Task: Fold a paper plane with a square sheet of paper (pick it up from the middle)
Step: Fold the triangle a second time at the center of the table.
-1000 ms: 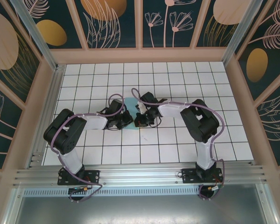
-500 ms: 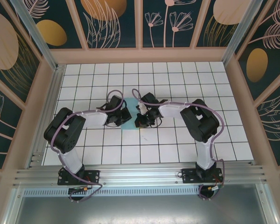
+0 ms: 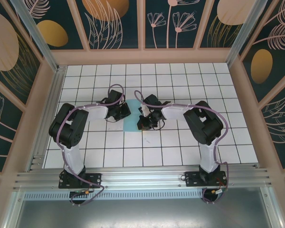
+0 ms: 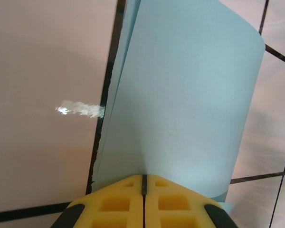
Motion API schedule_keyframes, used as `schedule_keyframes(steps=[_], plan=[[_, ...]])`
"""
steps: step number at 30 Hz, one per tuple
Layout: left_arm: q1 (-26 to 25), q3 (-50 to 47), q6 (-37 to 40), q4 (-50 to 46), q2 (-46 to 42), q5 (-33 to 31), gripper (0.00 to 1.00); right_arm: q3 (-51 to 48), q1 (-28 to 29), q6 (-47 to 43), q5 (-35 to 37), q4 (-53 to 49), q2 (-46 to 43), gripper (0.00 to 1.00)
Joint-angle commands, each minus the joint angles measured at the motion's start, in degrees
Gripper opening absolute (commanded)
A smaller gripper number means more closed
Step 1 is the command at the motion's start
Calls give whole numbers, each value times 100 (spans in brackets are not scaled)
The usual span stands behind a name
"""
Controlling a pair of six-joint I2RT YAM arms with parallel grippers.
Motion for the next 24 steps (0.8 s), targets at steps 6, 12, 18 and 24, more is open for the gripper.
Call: schedule_keyframes(steps=[6, 12, 18, 24], plan=[[175, -41, 601, 359, -359, 495, 11, -274, -59, -3, 683, -915, 219, 3], [-29, -732, 248, 820, -1005, 811, 12, -225, -54, 33, 648, -922, 302, 3], [-350, -1064, -96, 959, -875, 728, 11, -209, -50, 45, 595, -928, 340, 2], [-447, -1152, -234, 1179, -535, 869, 11, -208, -50, 37, 604, -954, 362, 2]])
